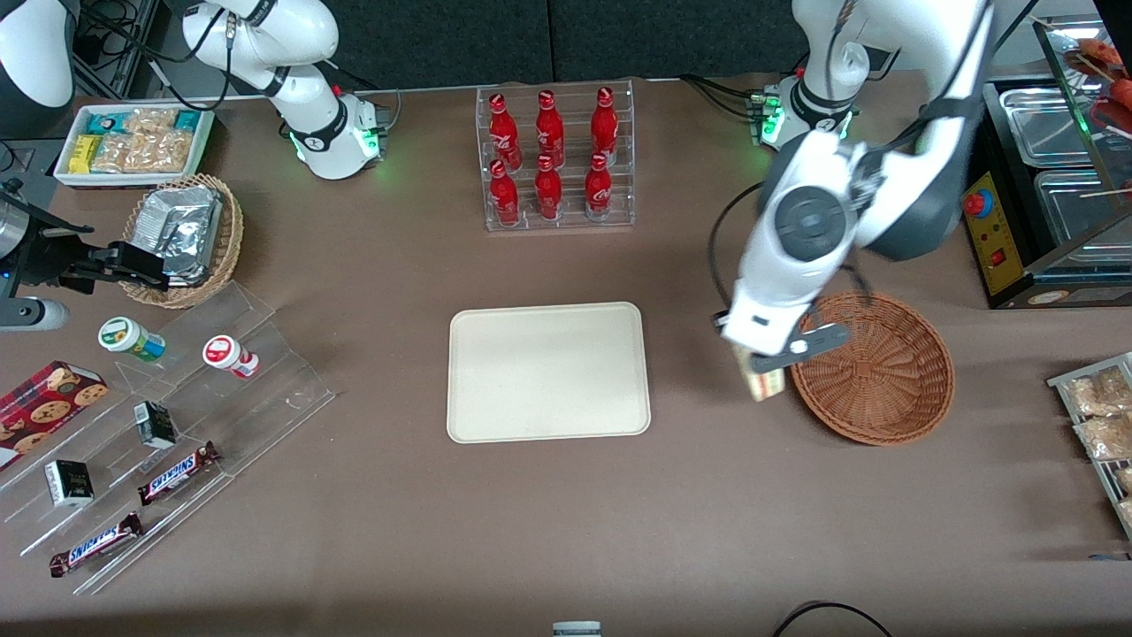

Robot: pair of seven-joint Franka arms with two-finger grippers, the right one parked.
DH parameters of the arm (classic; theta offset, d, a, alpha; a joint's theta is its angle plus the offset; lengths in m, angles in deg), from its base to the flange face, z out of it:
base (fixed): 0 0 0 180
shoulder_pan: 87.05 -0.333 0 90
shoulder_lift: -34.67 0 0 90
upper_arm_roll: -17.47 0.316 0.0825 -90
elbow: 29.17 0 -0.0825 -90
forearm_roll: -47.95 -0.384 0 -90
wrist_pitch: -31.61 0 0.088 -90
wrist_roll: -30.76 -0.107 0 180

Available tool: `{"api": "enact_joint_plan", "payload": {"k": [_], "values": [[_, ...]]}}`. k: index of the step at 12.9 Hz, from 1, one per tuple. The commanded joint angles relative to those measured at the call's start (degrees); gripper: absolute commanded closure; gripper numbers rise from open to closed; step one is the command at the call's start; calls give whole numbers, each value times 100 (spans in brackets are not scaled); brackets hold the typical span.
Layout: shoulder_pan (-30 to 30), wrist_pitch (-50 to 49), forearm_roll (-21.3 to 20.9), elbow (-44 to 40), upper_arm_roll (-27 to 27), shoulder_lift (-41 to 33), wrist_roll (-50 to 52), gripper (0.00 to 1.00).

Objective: Place sandwich from basket to tray
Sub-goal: 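Lift the sandwich and carry it with the left gripper over the tray, then lower the sandwich onto the tray and open the left gripper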

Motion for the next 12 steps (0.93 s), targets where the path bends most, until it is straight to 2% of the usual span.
{"api": "enact_joint_plan", "payload": {"k": [1, 8, 12], "values": [[462, -133, 70, -1037, -22, 887, 321, 76], [1316, 893, 70, -1260, -22, 1460, 578, 77], [1553, 1405, 71, -1251, -57, 1732, 569, 77]]}}
